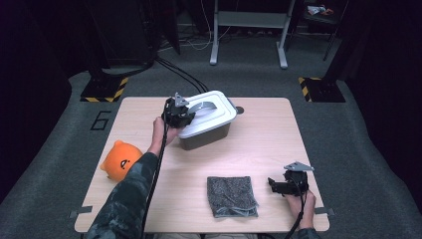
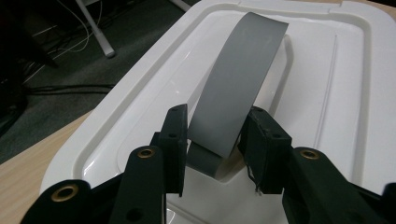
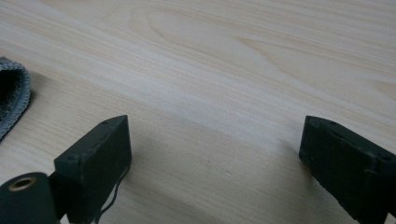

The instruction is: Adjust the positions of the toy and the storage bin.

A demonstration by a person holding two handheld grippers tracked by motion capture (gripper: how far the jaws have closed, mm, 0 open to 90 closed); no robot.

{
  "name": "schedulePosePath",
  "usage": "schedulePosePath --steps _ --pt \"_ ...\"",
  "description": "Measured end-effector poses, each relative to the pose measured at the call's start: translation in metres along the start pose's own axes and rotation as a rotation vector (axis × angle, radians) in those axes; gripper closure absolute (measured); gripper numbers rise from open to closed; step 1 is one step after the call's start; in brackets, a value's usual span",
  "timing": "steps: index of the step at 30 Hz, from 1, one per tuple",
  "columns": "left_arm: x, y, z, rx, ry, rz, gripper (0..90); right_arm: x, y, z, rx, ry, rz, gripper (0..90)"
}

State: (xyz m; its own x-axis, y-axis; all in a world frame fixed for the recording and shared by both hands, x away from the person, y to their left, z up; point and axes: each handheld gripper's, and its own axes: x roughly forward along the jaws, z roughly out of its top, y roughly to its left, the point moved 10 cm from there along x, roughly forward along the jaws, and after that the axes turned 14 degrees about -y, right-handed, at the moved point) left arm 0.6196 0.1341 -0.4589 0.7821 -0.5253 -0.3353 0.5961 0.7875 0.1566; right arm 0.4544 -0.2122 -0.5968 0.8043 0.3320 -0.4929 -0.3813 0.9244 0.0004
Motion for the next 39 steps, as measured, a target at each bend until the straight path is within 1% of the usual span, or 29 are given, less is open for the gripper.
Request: schedulePosePath --steps 1,2,5,6,8,9,10,11,14,15,16,17,18,19,20,21,22,23,24,25,26,28,29,30,31,33,34,38,39 --pt "-0.001 -0.001 -0.001 -0.010 -0.001 0.000 62.6 0.000 0.000 0.000 -0.001 0.000 0.000 8.5" --pt "-0.001 -0.001 -0.001 0.005 0.000 -0.009 62.7 0.000 0.000 0.000 -0.002 0.000 0.001 8.5" --pt "-0.003 -0.004 -0.001 0.005 -0.011 -0.026 63.0 0.000 0.000 0.000 -0.001 -0.001 0.000 8.5" --pt "-0.003 -0.005 -0.001 0.014 -0.014 -0.033 63.0 0.000 0.000 0.000 0.001 -0.001 -0.001 8.5" --pt "-0.004 -0.007 -0.001 0.010 -0.017 -0.041 63.0 0.000 0.000 0.000 0.000 -0.001 -0.001 8.5" --pt "-0.005 -0.010 -0.001 0.013 -0.019 -0.060 63.0 0.000 0.000 0.000 0.000 -0.002 -0.002 8.5" --pt "-0.005 -0.010 -0.001 0.015 -0.026 -0.062 63.0 0.000 0.000 0.000 0.003 -0.002 -0.003 8.5" --pt "-0.006 -0.010 -0.001 0.029 -0.024 -0.073 62.9 0.000 0.000 0.000 0.003 -0.003 -0.003 8.5" --pt "-0.007 -0.011 -0.001 0.021 -0.017 -0.079 62.4 0.000 0.000 0.000 0.004 -0.002 -0.003 8.5" --pt "-0.008 -0.010 -0.001 0.015 -0.017 -0.080 60.5 0.000 0.000 0.000 0.003 -0.002 -0.003 8.6" --pt "-0.008 -0.010 -0.001 0.015 -0.017 -0.080 56.0 0.000 0.000 0.000 0.003 -0.002 -0.003 8.6" --pt "-0.011 -0.008 0.000 -0.006 -0.011 -0.067 56.0 0.000 0.000 0.000 0.004 -0.002 -0.004 8.6" --pt "-0.015 -0.006 0.000 -0.024 -0.014 -0.062 42.2 0.000 0.000 0.000 0.003 -0.004 -0.002 9.0" --pt "-0.018 -0.003 0.000 -0.025 -0.014 -0.050 40.1 0.000 0.000 0.000 0.005 -0.004 -0.003 9.0" --pt "-0.018 -0.003 0.000 -0.025 -0.014 -0.050 37.7 0.000 0.000 0.000 0.002 -0.003 -0.002 9.0" --pt "-0.026 0.002 0.000 -0.044 -0.025 -0.035 35.4 0.000 0.000 0.000 0.003 -0.003 -0.002 9.0" --pt "-0.026 0.002 0.000 -0.044 -0.025 -0.035 35.1 0.000 0.000 0.000 0.003 -0.003 -0.002 9.0" --pt "-0.033 0.008 -0.001 -0.061 -0.025 -0.014 33.1 0.000 0.000 0.000 0.003 -0.003 -0.002 9.0" --pt "-0.037 0.010 -0.003 -0.064 -0.017 -0.016 32.5 0.000 0.000 0.000 0.003 -0.003 -0.003 9.0" --pt "-0.038 0.012 -0.004 -0.071 -0.013 -0.002 32.3 0.000 0.000 0.000 0.003 -0.003 -0.003 9.0" --pt "-0.040 0.014 -0.006 -0.074 -0.012 -0.002 30.6 0.000 0.000 0.000 0.003 -0.003 -0.003 9.0" --pt "-0.041 0.015 -0.010 -0.095 -0.002 0.007 29.7 0.000 0.000 0.000 0.003 -0.003 -0.004 9.0" --pt "-0.041 0.015 -0.013 -0.104 0.008 -0.003 26.6 0.000 0.000 0.000 0.004 -0.004 -0.004 9.0" --pt "-0.041 0.016 -0.015 -0.116 0.014 0.000 25.9 0.000 0.000 0.000 0.003 -0.004 -0.004 9.0" --pt "-0.041 0.017 -0.017 -0.119 0.020 0.014 25.3 0.000 0.000 0.000 0.004 -0.004 -0.004 9.0" --pt "-0.042 0.017 -0.019 -0.135 0.019 0.012 24.4 0.000 0.000 0.000 0.004 -0.004 -0.004 9.1" --pt "-0.042 0.018 -0.020 -0.143 0.015 0.024 23.5 0.000 0.000 0.000 0.003 -0.003 -0.004 9.0" --pt "-0.043 0.018 -0.021 -0.150 0.016 0.017 22.8 0.000 0.000 0.000 0.003 -0.003 -0.004 9.1" --pt "-0.043 0.017 -0.019 -0.137 0.007 0.017 23.0 0.000 0.000 0.000 0.004 -0.004 -0.004 9.1"
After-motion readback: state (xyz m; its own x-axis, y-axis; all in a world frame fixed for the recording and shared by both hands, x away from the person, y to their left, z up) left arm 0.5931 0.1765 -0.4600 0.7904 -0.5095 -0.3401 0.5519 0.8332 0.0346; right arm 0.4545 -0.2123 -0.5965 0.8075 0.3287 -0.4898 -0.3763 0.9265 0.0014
